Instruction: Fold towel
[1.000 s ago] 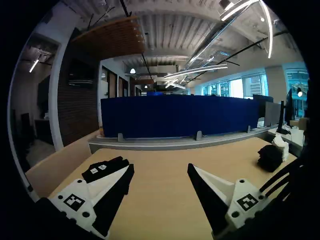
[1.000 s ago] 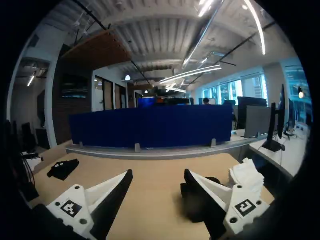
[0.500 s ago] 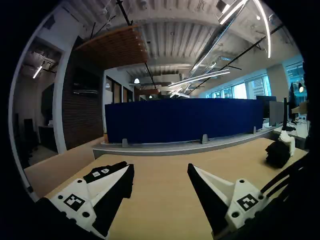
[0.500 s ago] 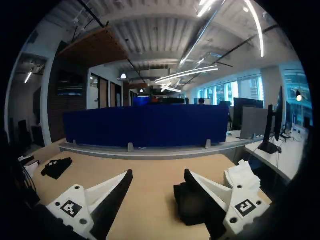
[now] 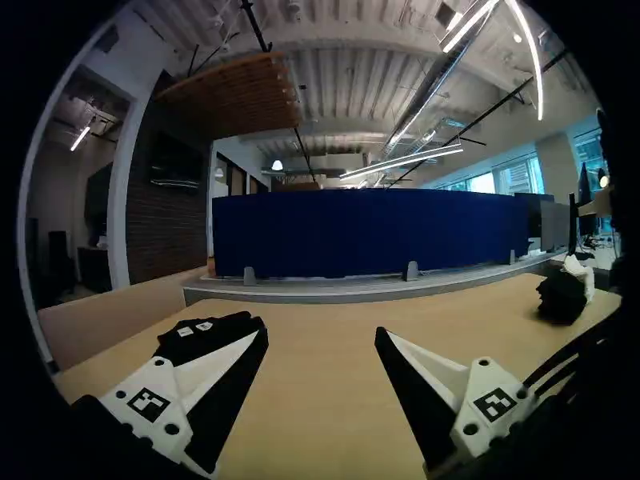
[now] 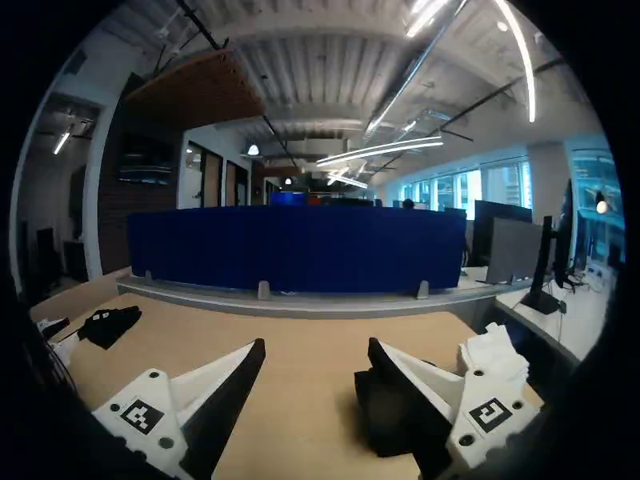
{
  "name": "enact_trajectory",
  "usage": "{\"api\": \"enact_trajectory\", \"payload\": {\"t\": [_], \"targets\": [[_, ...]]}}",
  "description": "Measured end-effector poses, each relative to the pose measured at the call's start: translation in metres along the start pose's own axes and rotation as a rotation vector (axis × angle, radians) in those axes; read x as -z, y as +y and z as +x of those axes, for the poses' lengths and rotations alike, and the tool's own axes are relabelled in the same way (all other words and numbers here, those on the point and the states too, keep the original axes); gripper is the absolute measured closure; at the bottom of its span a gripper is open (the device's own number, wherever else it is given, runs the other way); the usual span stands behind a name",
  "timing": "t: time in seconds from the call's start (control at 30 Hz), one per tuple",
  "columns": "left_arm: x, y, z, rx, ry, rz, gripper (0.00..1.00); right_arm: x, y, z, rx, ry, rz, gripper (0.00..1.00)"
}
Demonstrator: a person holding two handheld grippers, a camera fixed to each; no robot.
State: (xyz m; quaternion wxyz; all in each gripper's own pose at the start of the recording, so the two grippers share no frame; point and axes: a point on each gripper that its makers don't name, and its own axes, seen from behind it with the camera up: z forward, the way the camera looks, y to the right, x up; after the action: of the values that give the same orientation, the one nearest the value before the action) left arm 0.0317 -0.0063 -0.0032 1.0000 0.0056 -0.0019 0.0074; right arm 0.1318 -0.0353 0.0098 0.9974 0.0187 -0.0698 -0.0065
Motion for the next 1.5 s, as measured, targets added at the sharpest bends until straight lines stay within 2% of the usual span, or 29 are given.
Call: {"api": "enact_trajectory", "payload": {"t": [0.2, 0.4, 0.6, 1.0, 1.3, 1.5], "targets": [[-0.005, 0.0, -0.016, 0.012, 0.005, 0.004, 0.01, -0.006, 0.0, -0.006, 0.005, 0.007, 0.002, 0.0], [-0.005, 0.006, -0.033, 0.008, -0.007, 0.0, 0.01, -0.011, -0.001, -0.012, 0.007, 0.009, 0.006, 0.0], [-0.003, 0.006, -0.033, 0.011, -0.003, -0.004, 0.01, -0.013, -0.003, -0.008, 0.012, 0.02, 0.013, 0.0], [-0.002, 0.007, -0.032, 0.014, 0.004, -0.02, 0.01, -0.012, 0.005, -0.009, 0.005, 0.033, 0.008, 0.0], [-0.001, 0.007, -0.031, 0.015, 0.003, -0.02, 0.01, -0.013, 0.012, 0.01, 0.015, 0.086, 0.008, 0.0], [-0.001, 0.007, -0.031, 0.015, 0.004, -0.019, 0.01, -0.009, 0.027, 0.012, 0.035, 0.127, -0.023, 0.0]]}}
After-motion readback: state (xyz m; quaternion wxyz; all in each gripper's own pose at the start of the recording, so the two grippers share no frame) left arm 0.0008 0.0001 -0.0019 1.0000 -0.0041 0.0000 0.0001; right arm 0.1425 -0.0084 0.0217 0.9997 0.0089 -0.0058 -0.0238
